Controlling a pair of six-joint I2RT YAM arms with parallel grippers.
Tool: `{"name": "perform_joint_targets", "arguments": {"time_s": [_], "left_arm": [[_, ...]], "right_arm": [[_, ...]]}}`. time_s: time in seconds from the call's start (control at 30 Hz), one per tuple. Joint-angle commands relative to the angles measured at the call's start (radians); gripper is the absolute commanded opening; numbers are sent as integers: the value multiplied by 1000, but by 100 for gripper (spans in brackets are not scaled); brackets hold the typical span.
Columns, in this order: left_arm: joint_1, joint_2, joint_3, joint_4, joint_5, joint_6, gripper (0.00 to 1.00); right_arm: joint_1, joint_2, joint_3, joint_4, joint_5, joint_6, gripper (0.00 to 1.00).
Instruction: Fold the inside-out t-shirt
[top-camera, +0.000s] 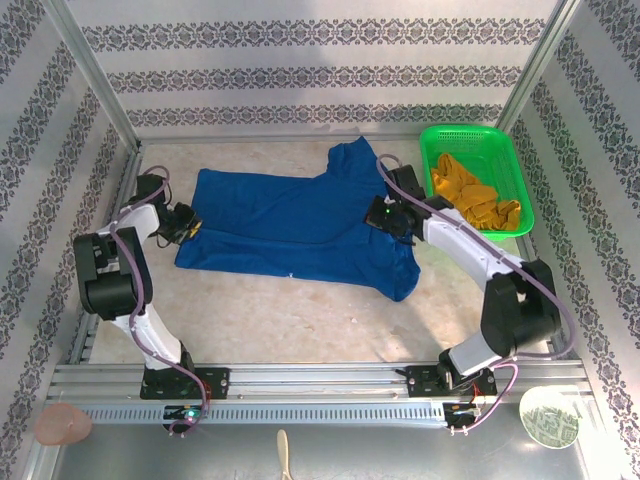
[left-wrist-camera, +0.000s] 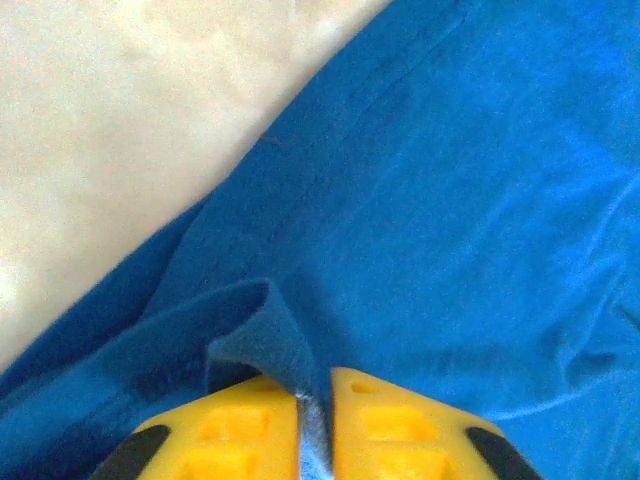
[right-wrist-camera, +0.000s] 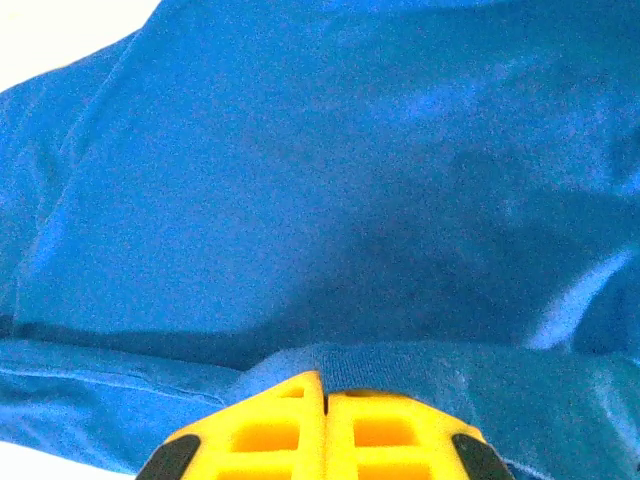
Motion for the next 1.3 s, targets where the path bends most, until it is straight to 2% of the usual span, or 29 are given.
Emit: {"name": "perform_joint_targets", "arguments": {"time_s": [0.0, 0.03, 0.07, 0.1, 0.13, 0.17, 0.23, 0.33, 0.47, 0.63, 0.7, 0.8, 1.27], "left_arm": [[-9, 41, 47, 23, -8, 21, 21], [-9, 52, 65, 13, -20, 24, 28], [-9, 59, 79, 0, -32, 29, 39], [-9, 62, 97, -13, -46, 37, 52], [-9, 59, 115, -32, -60, 47, 61], [-9, 51, 131, -50, -73, 58, 67], [-9, 9, 151, -79, -109, 85, 78], [-10, -83, 150, -110, -143, 120, 86], [-18, -212, 85, -128, -99, 121, 99], [-112, -315, -61, -79, -12, 98, 100], [-160, -309, -103, -43, 21, 87, 99], [-217, -271, -133, 4, 14, 83, 100], [-226, -150, -162, 33, -85, 108, 99]], "right_arm": [[-22, 84, 83, 22, -3, -32, 0], [-28, 117, 109, 24, -5, -42, 0], [-33, 141, 133, 24, -3, -52, 8], [-40, 164, 159, 22, -8, -70, 28], [-44, 175, 187, 5, -5, -84, 41], [-46, 172, 200, -8, 2, -97, 46], [-44, 122, 198, -25, 19, -109, 52], [-43, 3, 135, -47, 45, -106, 54], [-46, -164, -32, -80, 87, -74, 57], [-48, -339, -268, -92, 114, -21, 59], [-49, -384, -336, -97, 116, -10, 60], [-50, -411, -402, -102, 119, -4, 60], [-52, -253, -464, 9, 26, -15, 55]]}}
